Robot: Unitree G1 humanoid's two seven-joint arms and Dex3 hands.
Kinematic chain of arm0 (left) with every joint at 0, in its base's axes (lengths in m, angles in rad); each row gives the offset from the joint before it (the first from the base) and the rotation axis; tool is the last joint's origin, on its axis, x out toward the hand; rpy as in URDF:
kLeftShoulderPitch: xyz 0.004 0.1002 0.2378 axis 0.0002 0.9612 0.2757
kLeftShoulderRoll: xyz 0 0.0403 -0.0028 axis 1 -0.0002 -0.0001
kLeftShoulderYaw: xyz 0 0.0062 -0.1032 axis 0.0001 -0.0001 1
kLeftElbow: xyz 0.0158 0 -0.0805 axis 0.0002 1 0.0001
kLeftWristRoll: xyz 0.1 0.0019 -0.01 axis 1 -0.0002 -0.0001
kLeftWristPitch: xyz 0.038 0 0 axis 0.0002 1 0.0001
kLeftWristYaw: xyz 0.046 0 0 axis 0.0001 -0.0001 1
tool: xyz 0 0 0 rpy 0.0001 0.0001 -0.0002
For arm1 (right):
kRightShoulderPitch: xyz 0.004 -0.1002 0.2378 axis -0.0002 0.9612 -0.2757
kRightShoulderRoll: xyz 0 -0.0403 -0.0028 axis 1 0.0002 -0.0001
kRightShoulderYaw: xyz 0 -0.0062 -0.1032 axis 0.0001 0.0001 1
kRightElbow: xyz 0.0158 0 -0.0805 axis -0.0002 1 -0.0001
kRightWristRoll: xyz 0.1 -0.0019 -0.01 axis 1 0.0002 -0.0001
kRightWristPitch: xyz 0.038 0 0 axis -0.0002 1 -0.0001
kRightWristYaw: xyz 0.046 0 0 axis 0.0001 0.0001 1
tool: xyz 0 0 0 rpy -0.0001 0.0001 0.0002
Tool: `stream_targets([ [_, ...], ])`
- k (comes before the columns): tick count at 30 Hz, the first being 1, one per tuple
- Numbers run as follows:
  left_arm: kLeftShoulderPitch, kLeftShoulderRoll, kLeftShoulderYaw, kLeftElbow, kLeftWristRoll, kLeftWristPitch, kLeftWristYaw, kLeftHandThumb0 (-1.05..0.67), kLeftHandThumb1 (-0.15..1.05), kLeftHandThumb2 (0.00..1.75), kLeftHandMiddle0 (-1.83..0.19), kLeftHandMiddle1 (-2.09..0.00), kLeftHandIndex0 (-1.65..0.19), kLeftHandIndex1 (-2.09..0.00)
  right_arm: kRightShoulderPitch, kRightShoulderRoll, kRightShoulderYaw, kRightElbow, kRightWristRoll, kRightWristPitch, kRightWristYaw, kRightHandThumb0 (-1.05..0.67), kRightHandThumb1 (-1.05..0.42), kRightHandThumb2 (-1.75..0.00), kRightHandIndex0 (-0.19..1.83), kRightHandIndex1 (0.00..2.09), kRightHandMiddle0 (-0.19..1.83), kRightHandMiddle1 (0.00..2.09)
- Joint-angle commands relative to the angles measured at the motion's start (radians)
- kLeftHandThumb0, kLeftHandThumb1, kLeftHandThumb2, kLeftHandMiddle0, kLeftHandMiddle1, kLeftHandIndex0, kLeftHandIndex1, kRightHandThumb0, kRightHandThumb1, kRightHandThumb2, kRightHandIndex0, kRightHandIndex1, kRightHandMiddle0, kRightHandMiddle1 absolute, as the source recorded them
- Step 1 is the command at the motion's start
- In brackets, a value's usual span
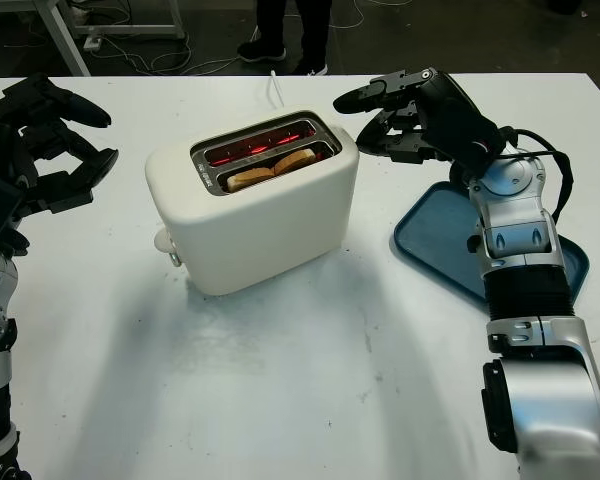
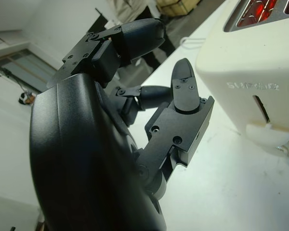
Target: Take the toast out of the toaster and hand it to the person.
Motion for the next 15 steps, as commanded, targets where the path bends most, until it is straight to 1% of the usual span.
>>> stream_targets([
  [1, 0.005, 0.007, 0.003, -0.011, -0.001, 0.002, 0.003, -0.04, 0.59, 0.68, -0.58, -1.56, -0.53, -1.26, -0.009, 0.002, -0.001, 0.008, 0.005, -0.016, 0.005, 0.11, -0.92, -0.04, 0.65, 1.09, 0.96, 0.06],
  [5, 0.008, 0.010, 0.000, -0.010, 0.011, -0.004, 0.005, -0.05, 0.59, 0.66, -0.57, -1.55, -0.53, -1.26, -0.007, 0.001, 0.002, -0.001, -0.003, -0.003, -0.003, 0.10, -0.92, -0.04, 0.62, 1.08, 0.96, 0.06],
  [15, 0.007, 0.004, 0.005, -0.004, -0.001, -0.011, 0.003, -0.03, 0.61, 0.63, -0.58, -1.55, -0.53, -1.25, -0.004, 0.000, 0.000, -0.009, 0.001, 0.007, -0.001, 0.10, -0.92, -0.05, 0.64, 1.09, 0.95, 0.06],
])
